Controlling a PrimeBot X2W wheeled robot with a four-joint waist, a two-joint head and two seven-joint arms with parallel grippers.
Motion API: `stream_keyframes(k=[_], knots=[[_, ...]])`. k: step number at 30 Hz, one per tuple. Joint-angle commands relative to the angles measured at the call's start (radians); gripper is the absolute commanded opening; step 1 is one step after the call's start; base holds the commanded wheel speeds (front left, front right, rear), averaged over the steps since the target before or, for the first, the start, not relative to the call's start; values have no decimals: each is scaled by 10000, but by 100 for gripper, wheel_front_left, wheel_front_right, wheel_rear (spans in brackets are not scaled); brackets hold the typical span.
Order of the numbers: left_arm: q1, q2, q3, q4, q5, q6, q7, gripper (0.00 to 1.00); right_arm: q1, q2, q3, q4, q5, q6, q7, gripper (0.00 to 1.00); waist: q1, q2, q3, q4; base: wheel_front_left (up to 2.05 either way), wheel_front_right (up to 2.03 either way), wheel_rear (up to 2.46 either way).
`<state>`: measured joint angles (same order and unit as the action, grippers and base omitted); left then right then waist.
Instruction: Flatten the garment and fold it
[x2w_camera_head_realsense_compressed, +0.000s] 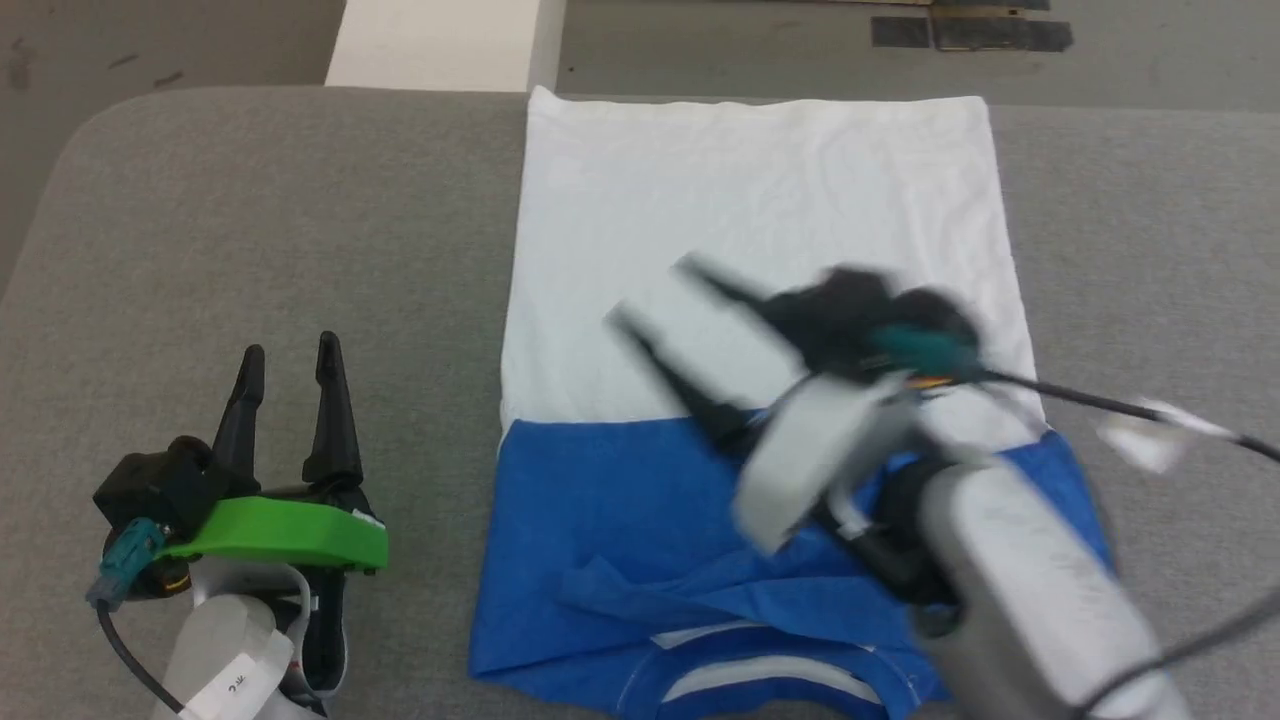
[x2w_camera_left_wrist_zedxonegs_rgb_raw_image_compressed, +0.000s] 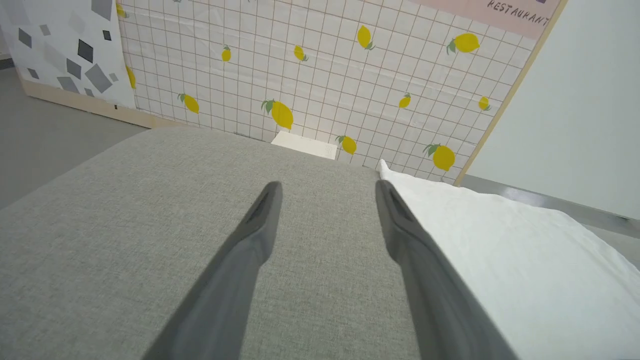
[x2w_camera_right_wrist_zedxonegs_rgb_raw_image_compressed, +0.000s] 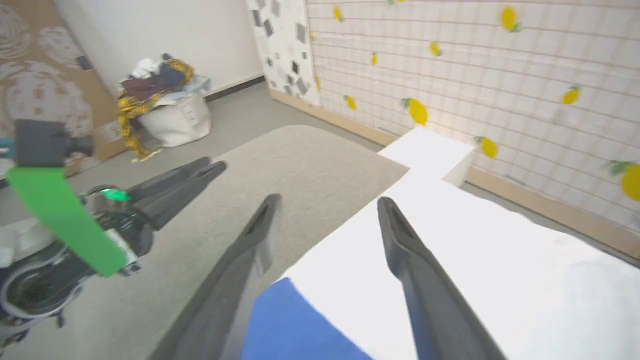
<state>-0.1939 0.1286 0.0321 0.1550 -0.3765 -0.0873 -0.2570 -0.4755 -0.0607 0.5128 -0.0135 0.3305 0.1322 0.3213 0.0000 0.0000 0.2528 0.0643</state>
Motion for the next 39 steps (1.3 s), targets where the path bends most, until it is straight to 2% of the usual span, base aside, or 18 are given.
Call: stream_keyframes(k=[1,5,9,15,17,18,20,27,32,39], knots=[[42,75,23,-72,174,-67,-46,100,406,7,-771,-481,-444,-15,-398,100,0,0,-74,-261,0,0,0],[-100,195,-115,-165,359,-74,-31,100,1283,46,-2776,-1740,-1478,-15,-1174,100,0,0,0,-625,0,0,0],[-687,591,-426,-292,470,-197,322,100,2167,71,-4293,-2338,-2240,-15,-1619,100,0,0,369,-949,0,0,0],[-2532,1654,-951,-303,358,-359,2002,100,2787,98,-5461,-2431,-2217,-15,-1966,100,0,0,1325,-1529,0,0,0],[-3303,2038,-1061,-177,30,-392,2825,100,2798,100,-5539,-2393,-2017,-15,-2063,100,0,0,1740,-1794,0,0,0],[-4065,2430,-1145,25,-361,-410,3765,100,2765,101,-5482,-2324,-1841,-15,-2152,100,0,0,2116,-2048,0,0,0],[-4835,2827,-1229,210,-763,-420,4733,100,2684,102,-5391,-2258,-1623,-15,-2278,100,0,0,2508,-2313,0,0,0],[-7271,3884,-1417,795,-1516,-352,7740,100,2366,103,-5080,-1930,-1118,-15,-2798,100,0,0,3644,-3077,0,0,0],[-8493,4291,-1582,987,-1292,120,9301,100,2094,104,-4914,-1805,-872,-15,-3193,100,0,0,4301,-3454,0,0,0],[-9338,4739,-1800,1045,-815,709,10614,100,1831,104,-4790,-1773,-778,-15,-3561,100,0,0,4913,-3757,0,0,0]])
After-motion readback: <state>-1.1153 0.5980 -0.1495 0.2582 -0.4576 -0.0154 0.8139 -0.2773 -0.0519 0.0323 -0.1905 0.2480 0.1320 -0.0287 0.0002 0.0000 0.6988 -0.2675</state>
